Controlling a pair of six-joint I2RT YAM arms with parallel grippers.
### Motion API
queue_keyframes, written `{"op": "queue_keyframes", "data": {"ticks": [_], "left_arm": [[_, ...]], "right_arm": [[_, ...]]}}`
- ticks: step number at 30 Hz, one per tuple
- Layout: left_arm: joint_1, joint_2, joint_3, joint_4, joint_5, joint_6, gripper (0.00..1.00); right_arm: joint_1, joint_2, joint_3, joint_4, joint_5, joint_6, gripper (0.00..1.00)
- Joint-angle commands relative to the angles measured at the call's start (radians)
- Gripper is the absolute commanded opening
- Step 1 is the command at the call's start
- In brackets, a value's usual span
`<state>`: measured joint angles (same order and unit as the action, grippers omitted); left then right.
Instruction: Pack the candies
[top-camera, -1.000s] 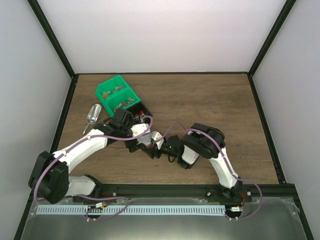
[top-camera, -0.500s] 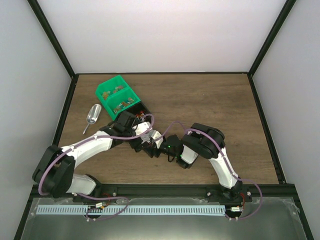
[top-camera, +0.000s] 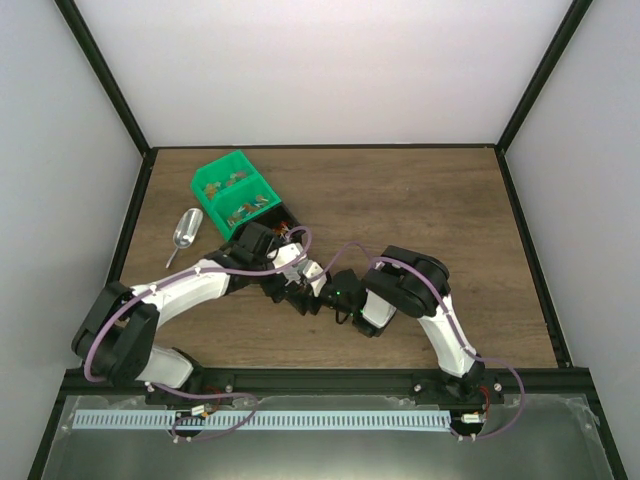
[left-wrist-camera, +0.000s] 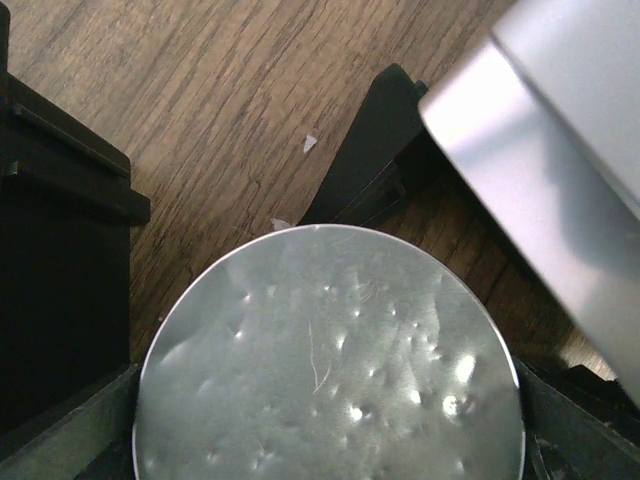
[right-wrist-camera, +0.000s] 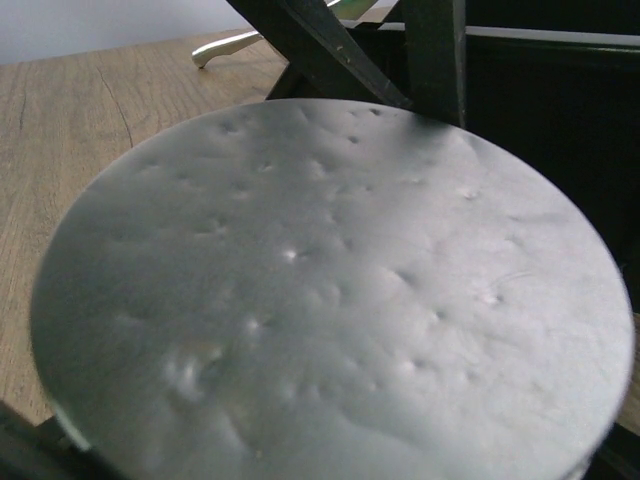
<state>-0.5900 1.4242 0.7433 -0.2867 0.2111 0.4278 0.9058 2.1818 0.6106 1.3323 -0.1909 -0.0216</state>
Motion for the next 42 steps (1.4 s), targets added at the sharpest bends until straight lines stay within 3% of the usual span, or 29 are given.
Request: {"op": "queue_keyframes", "data": {"ticks": [1,11,18,23,29,36,42], "left_arm": [[0.001,-0.016,0.001,0.025,0.038,0.028,0.92],[0.062,0.017,0.032,-0.139,0.217,0.363,0.9],[0.084,0.121,0.082,-0.275,0.251,0.633,0.84],[0.091,0.17,0.118,-0.315,0.247,0.736,0.79],[0.117,0.117,0.137,-0.314,0.264,0.68,0.99],[0.127,-0.11,0.099,-0.313,0.251,0.544,1.0],[0.151,-0.171,0.053,-0.267,0.229,0.413,1.0]], "right_arm": [[-0.001,0.069,-0.026,-0.197,-0.023,0.062,0.65],[-0.002,0.058,-0.049,-0.159,-0.112,0.035,0.65],[-0.002,0.055,-0.053,-0.166,-0.135,0.024,0.64],[-0.001,0.059,-0.053,-0.166,-0.141,0.022,0.64],[-0.002,0.051,-0.055,-0.165,-0.114,0.032,0.64],[-0.046,0.035,-0.064,-0.174,-0.031,0.079,0.65],[-0.109,0.044,-0.057,-0.206,0.042,0.126,0.66]]}}
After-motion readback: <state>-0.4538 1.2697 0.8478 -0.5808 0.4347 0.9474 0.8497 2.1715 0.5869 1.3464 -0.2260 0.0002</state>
